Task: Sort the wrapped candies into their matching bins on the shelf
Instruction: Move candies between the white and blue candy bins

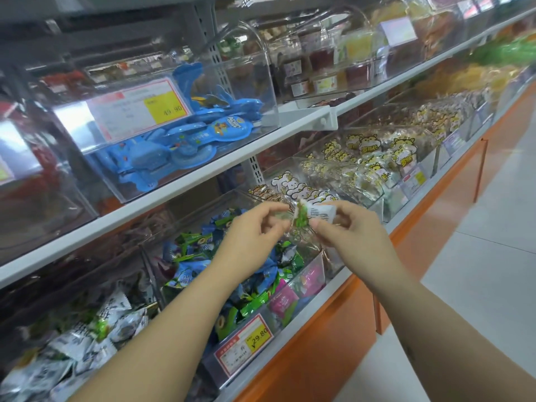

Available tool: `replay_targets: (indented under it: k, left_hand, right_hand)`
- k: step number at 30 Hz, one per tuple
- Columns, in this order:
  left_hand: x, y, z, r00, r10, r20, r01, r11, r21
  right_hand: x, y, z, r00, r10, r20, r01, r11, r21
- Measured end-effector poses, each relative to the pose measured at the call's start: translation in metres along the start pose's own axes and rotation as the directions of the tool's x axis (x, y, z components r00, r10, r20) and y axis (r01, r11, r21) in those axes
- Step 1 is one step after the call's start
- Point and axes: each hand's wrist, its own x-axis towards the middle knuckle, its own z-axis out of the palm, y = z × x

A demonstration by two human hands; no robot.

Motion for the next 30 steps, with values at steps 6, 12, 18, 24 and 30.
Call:
replay_targets:
  k: [6, 12, 18, 24, 30]
  left_hand:
    - [0.008, -0.028, 0.013, 0.977, -0.071, 0.200, -0.041, 0.862, 0.505]
    - [0.032, -0.030, 0.025, 0.922, -0.164, 0.350, -0.178, 0.623, 0.762]
    - [0.045, -0.033, 0.042, 0.929, -0.217, 0.299, -0.170, 0.466, 0.868]
    - [0.051, -0.032, 0.060, 0.976, -0.177, 0.128, -0.030, 0.469, 0.883]
    - [0.049, -0.029, 0.055, 0.989, -0.135, 0.055, 0.036, 0.590, 0.806]
  right_hand:
    - [0.004, -0.002, -0.013, 0.971, 0.200, -0.133, -0.147, 0.932, 0.331]
    - [0.008, 0.000, -0.013, 0.949, 0.310, -0.048, -0.267, 0.878, 0.398]
    - [0.010, 0.006, -0.012, 0.943, 0.333, -0.024, -0.299, 0.875, 0.380]
    - [0.011, 0.007, -0.010, 0.935, 0.355, 0.007, -0.331, 0.865, 0.377]
    - [0.012, 0.007, -0.011, 0.939, 0.342, 0.013, -0.321, 0.868, 0.379]
